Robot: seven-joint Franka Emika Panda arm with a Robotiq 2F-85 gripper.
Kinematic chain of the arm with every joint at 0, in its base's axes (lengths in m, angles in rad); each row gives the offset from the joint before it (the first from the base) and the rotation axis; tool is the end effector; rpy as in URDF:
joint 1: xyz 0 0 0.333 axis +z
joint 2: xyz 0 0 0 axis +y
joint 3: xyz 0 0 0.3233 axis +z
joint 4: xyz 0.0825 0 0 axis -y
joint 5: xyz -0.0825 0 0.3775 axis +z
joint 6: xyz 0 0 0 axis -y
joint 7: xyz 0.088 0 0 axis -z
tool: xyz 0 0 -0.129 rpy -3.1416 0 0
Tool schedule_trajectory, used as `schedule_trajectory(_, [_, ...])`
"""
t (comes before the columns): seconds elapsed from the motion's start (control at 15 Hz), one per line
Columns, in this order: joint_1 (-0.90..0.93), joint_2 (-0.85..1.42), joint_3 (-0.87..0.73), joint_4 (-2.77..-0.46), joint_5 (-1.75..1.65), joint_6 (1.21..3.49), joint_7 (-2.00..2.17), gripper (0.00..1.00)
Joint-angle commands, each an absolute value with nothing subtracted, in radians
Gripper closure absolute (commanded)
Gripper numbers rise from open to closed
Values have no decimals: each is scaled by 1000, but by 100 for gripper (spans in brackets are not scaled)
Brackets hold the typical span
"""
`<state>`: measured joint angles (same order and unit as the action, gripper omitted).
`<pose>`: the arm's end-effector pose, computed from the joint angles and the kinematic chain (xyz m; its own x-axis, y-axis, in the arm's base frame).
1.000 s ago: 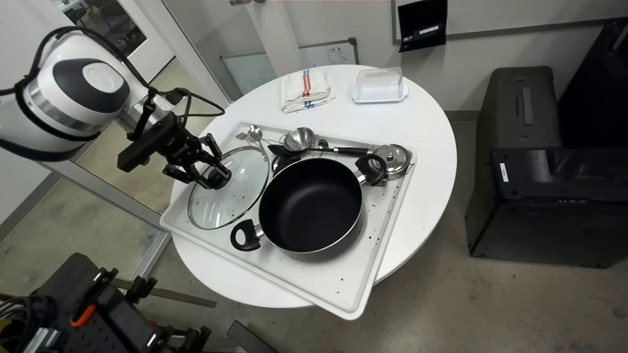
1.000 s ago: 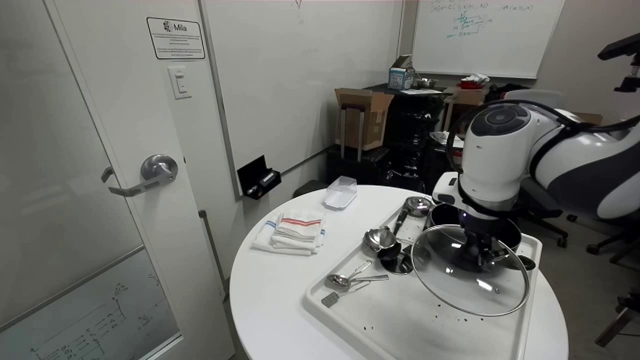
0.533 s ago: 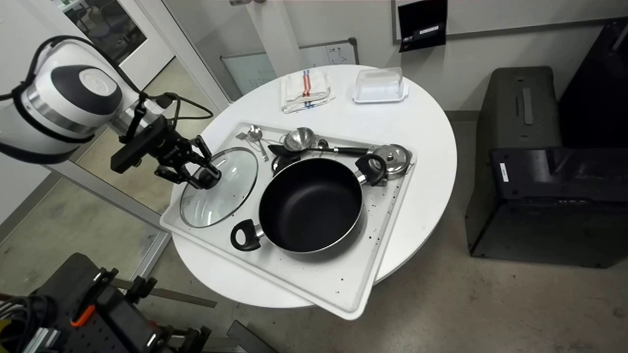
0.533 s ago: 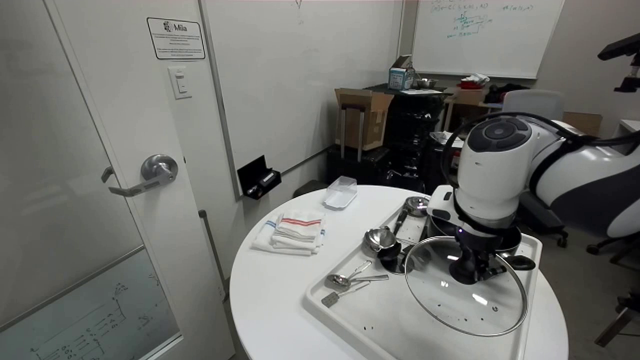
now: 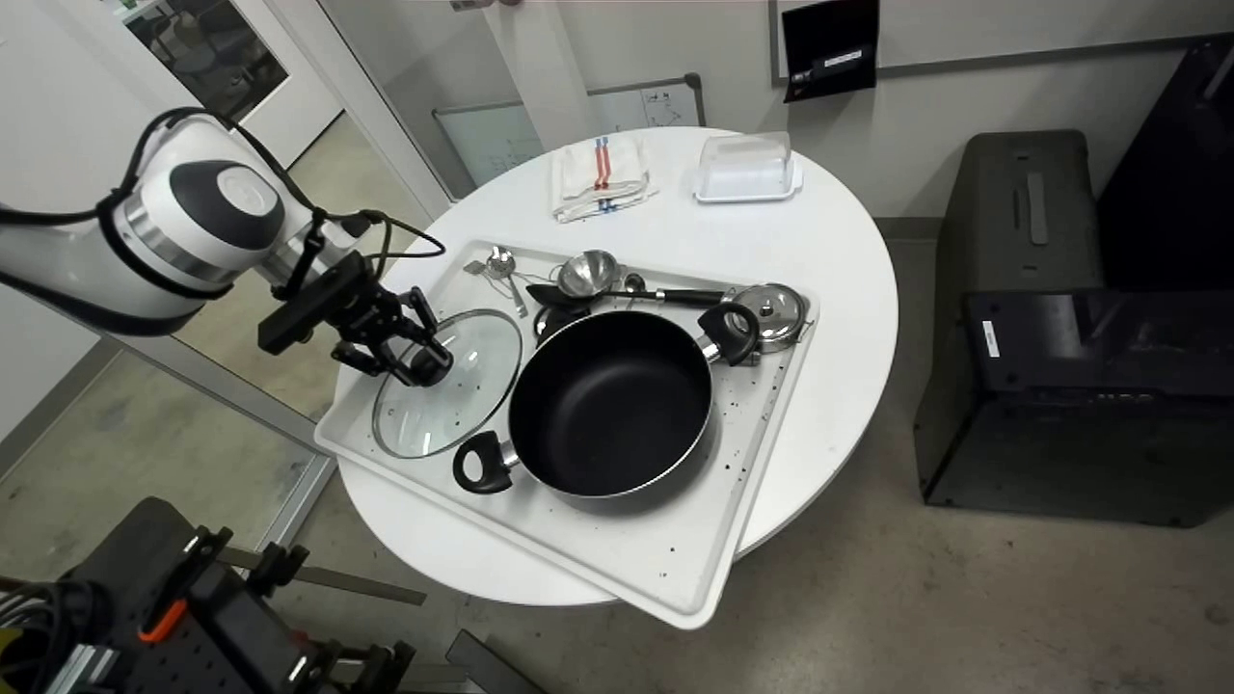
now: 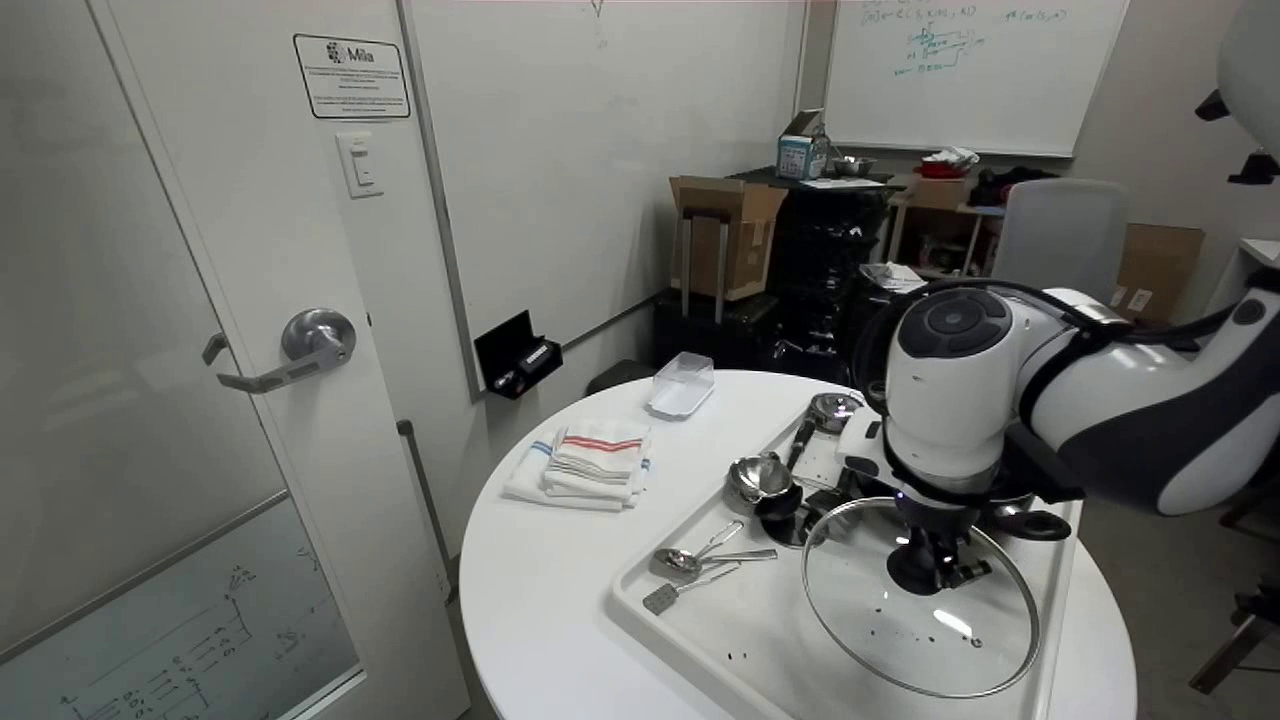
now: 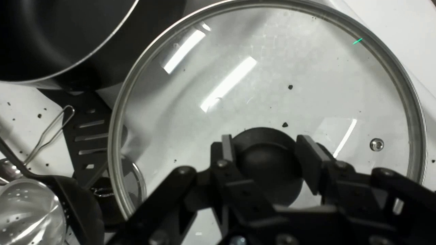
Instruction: Move the pot's lid to the tray
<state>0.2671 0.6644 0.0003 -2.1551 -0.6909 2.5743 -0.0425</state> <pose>0.4959 0.1391 0.0578 0.5827 0.7503 -0.3122 0.8121 -0.5523 0.1885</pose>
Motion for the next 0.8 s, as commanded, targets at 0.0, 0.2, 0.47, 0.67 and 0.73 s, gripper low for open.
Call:
schedule_trajectory(0.0, [276, 713, -2, -2096, -706, 2563, -46, 77])
schedule_trajectory(0.2, [273, 762, -8, -2056, -702, 2558, -52, 77])
schedule_trajectory(0.47, [273, 820, -17, -2014, -699, 2552, -56, 77])
schedule_trajectory(0.67, [272, 849, -20, -1995, -695, 2549, -58, 77])
schedule_trajectory(0.73, [272, 856, -21, -1989, -695, 2548, -60, 77])
